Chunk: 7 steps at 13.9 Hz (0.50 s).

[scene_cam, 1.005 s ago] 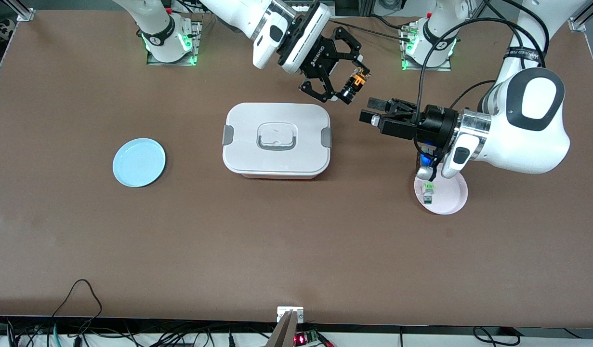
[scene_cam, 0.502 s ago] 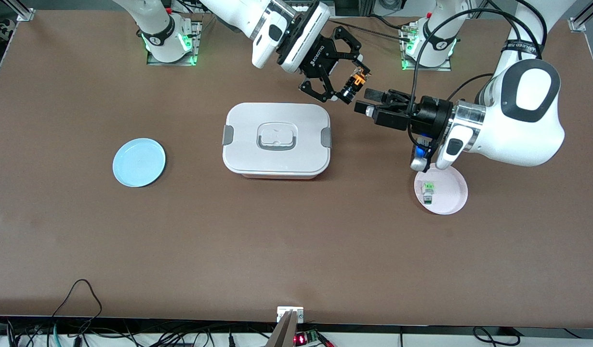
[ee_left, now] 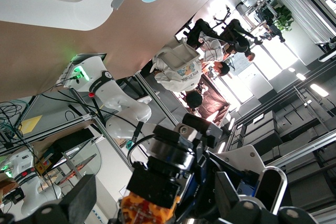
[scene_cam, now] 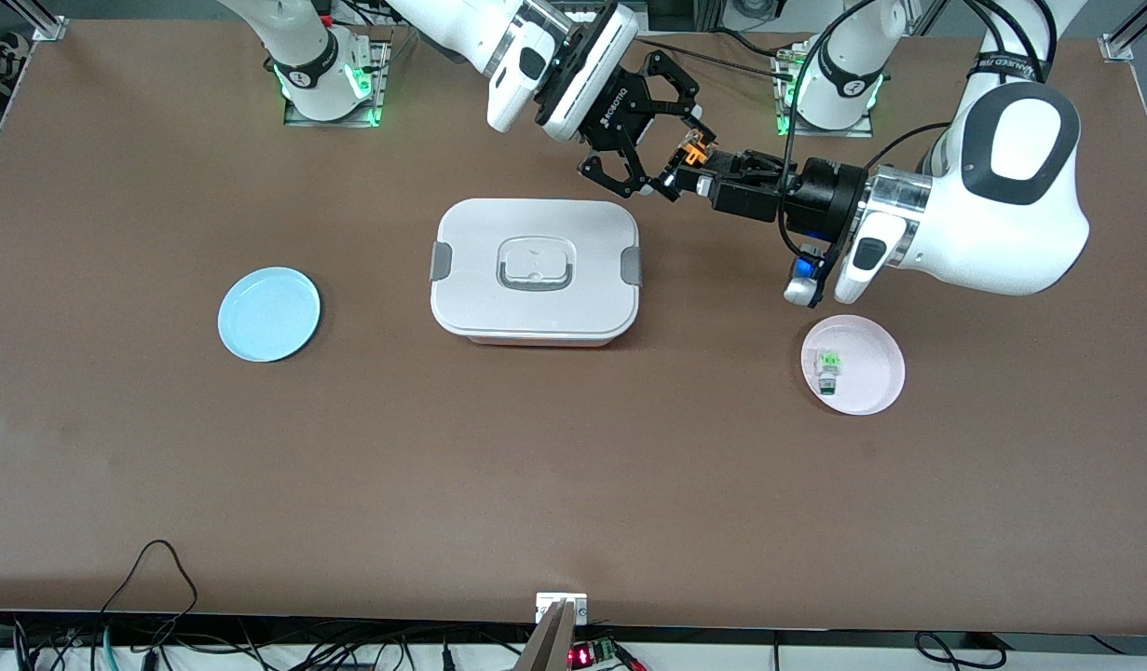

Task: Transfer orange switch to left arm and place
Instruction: 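Grasp the orange switch with the left gripper from the right gripper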

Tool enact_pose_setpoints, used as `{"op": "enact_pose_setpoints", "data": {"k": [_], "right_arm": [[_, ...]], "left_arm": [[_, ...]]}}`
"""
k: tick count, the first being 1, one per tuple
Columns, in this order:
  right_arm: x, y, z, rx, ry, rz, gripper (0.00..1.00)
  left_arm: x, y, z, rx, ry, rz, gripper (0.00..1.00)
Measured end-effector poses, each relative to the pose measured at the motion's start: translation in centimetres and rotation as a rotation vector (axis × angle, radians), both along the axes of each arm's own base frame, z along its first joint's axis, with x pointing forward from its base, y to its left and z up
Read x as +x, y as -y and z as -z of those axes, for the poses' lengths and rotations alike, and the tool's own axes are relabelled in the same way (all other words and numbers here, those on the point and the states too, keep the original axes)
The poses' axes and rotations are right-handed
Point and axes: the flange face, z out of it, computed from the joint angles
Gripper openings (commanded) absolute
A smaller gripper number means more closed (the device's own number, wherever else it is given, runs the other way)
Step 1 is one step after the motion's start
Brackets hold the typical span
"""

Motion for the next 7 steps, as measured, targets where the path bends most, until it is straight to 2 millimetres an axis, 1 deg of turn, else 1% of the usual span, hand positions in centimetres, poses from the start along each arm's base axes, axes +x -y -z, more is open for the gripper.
{"op": "enact_pose_setpoints", "data": {"k": [2, 3, 5, 7], "right_arm": [[0.00, 0.00, -0.01, 0.000, 0.000, 0.000, 0.00], [0.00, 0.00, 0.01, 0.000, 0.000, 0.000, 0.00], [-0.07, -0.06, 0.03, 0.000, -0.001, -0.001, 0.00], [-0.08, -0.06, 0.00, 0.000, 0.000, -0.001, 0.00]], "left_arm": [[-0.44, 0.07, 0.52, 0.007, -0.011, 0.002, 0.81], [-0.49, 0.05, 0.63, 0.008, -0.013, 0.002, 0.80], [-0.51, -0.07, 0.47, 0.008, -0.010, -0.001, 0.79], [-0.63, -0.09, 0.20, 0.010, -0.006, -0.001, 0.74]]}}
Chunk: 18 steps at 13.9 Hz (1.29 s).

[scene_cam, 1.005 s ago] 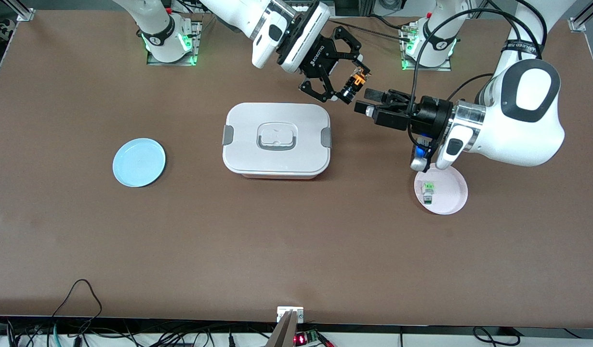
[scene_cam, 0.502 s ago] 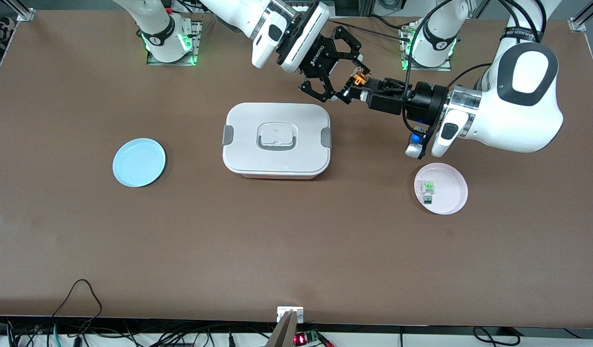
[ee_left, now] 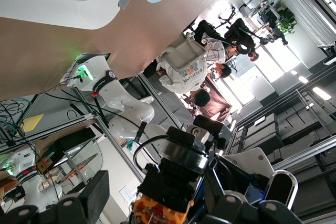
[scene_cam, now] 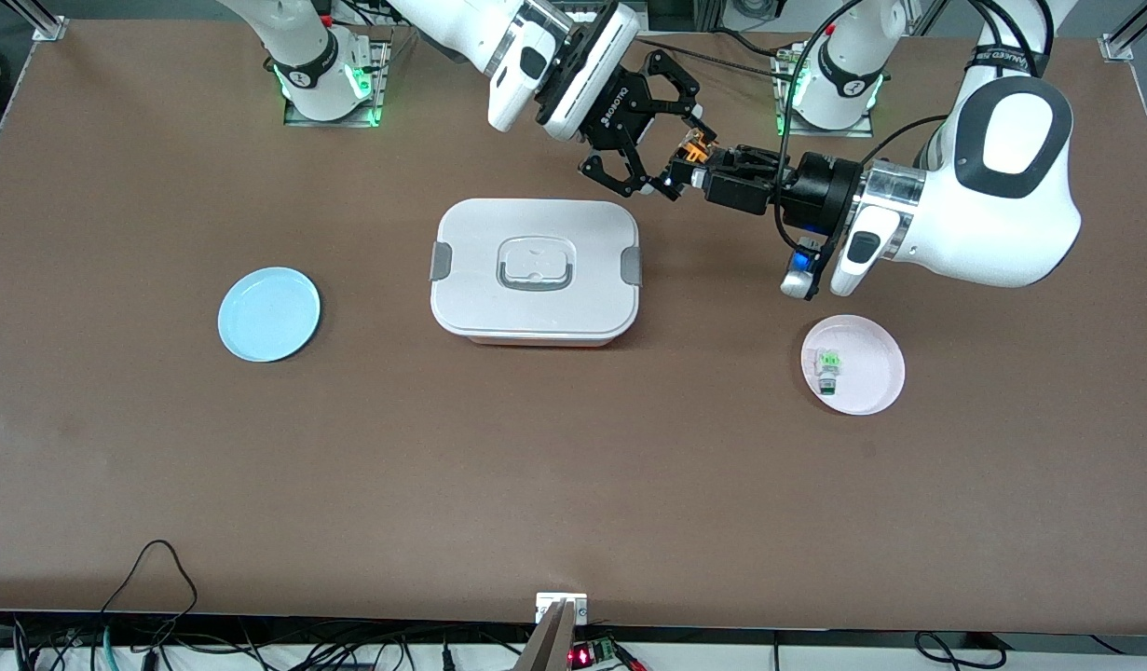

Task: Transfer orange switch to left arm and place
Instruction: 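Grasp the orange switch with the left gripper from the right gripper, then open the right gripper and withdraw it while the left gripper carries switch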

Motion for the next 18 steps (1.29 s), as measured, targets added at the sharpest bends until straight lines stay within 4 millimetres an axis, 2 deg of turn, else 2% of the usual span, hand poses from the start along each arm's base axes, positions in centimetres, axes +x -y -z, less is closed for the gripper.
{"op": "enact_pose_setpoints", "data": {"k": [1, 2, 4, 11, 12, 13, 15, 18], "right_arm": [[0.0, 0.0, 0.0, 0.000, 0.000, 0.000, 0.00], [0.0, 0.0, 0.0, 0.001, 0.001, 0.000, 0.00], [-0.1, -0.1, 0.1, -0.002, -0.002, -0.002, 0.00], [-0.2, -0.2, -0.1, 0.013, -0.015, 0.008, 0.00], [-0.2, -0.2, -0.1, 0.015, -0.014, 0.008, 0.07], [-0.2, -0.3, -0.2, 0.019, -0.015, 0.008, 0.99], [0.0, -0.5, -0.2, 0.030, -0.021, 0.009, 1.00], [0.2, -0.3, -0.4, 0.037, -0.034, 0.021, 1.00]], "left_arm": [[-0.1, 0.0, -0.1, 0.001, 0.002, 0.000, 0.68], [-0.2, 0.0, -0.2, 0.003, 0.003, 0.001, 0.49], [-0.2, 0.0, -0.5, -0.001, 0.006, -0.002, 0.00], [-0.2, -0.2, -0.8, -0.010, 0.015, -0.008, 0.00], [-0.2, -0.2, -0.9, -0.010, 0.016, -0.009, 0.00], [-0.2, -0.3, -0.9, -0.012, 0.017, -0.011, 0.00], [0.2, -1.3, -1.1, -0.013, 0.017, -0.031, 0.00], [2.2, -7.1, -0.9, -0.012, 0.014, -0.123, 0.00]]}}
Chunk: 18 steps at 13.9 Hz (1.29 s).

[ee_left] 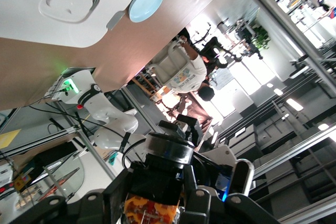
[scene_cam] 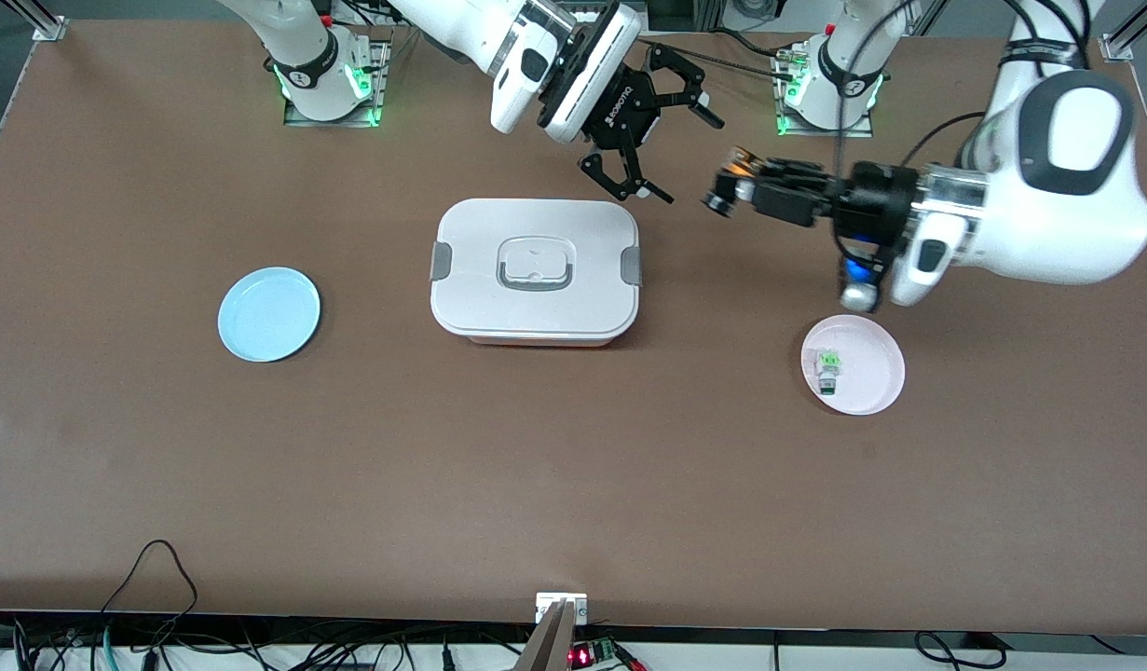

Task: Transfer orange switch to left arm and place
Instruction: 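Open the right gripper and withdraw it while the left gripper carries switch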

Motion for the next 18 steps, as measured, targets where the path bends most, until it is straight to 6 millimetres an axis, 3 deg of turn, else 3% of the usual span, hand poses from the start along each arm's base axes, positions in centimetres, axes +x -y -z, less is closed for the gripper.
{"op": "enact_pose_setpoints", "data": {"k": [5, 8, 11, 14, 16, 18], "right_arm": [[0.5, 0.5, -0.4, 0.006, -0.015, 0.018, 1.00], [3.5, 2.9, 1.0, -0.067, -0.140, 0.038, 1.00], [8.7, 8.9, 2.0, -0.193, -0.290, 0.046, 1.00], [13.1, 17.5, 2.9, -0.332, -0.448, 0.078, 1.00], [14.7, 23.7, 2.9, -0.428, -0.525, 0.126, 1.00], [14.7, 27.8, 2.5, -0.550, -0.567, 0.154, 1.00]], "left_arm": [[0.9, -3.7, 2.3, 0.080, -0.012, -0.017, 0.00], [1.4, -7.1, 5.2, 0.177, 0.032, 0.014, 0.00], [1.0, -10.6, 9.0, 0.351, 0.141, 0.144, 0.00], [0.7, -13.3, 12.2, 0.567, 0.280, 0.344, 0.00], [1.1, -14.9, 14.8, 0.699, 0.337, 0.451, 0.00], [1.7, -15.3, 17.0, 0.807, 0.370, 0.541, 0.00]]}}
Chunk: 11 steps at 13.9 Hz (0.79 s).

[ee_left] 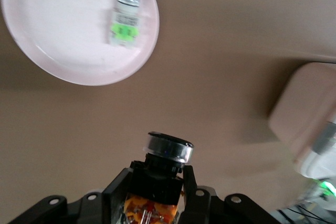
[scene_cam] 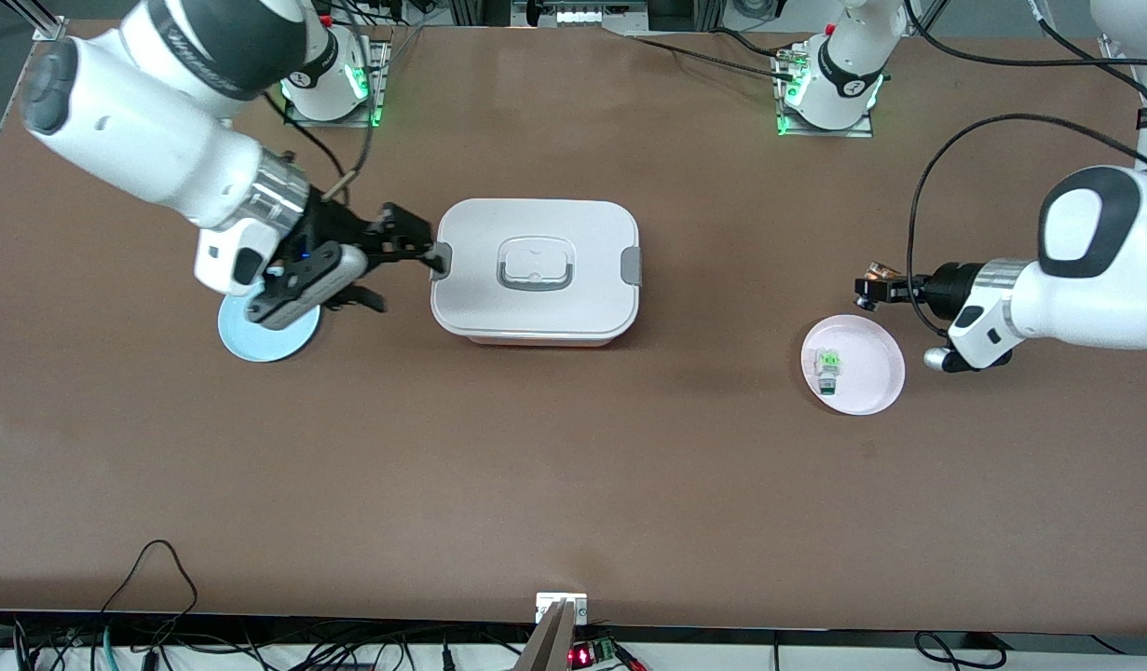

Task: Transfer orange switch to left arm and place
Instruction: 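Open the right gripper and withdraw it while the left gripper carries switch, then lower the orange switch onto the white plate with the left gripper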

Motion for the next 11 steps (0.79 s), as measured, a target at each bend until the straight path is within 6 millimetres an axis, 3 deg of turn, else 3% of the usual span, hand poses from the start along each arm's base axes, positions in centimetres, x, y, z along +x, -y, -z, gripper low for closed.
{"op": "enact_pose_setpoints", "data": {"k": [5, 9, 11], "right_arm": [[-1.3, 5.7, 0.0, -0.285, -0.084, -0.011, 1.00], [-0.4, 11.3, -0.5, -0.341, -0.102, 0.076, 1.00], [-0.4, 12.9, -1.5, -0.358, -0.096, 0.159, 1.00]], "left_arm": [[1.7, -1.4, 5.0, 0.203, 0.073, 0.127, 0.00], [2.6, -1.2, 10.2, 0.312, 0.090, 0.158, 0.00], [2.6, -0.7, 12.9, 0.326, 0.075, 0.134, 0.00]]}}
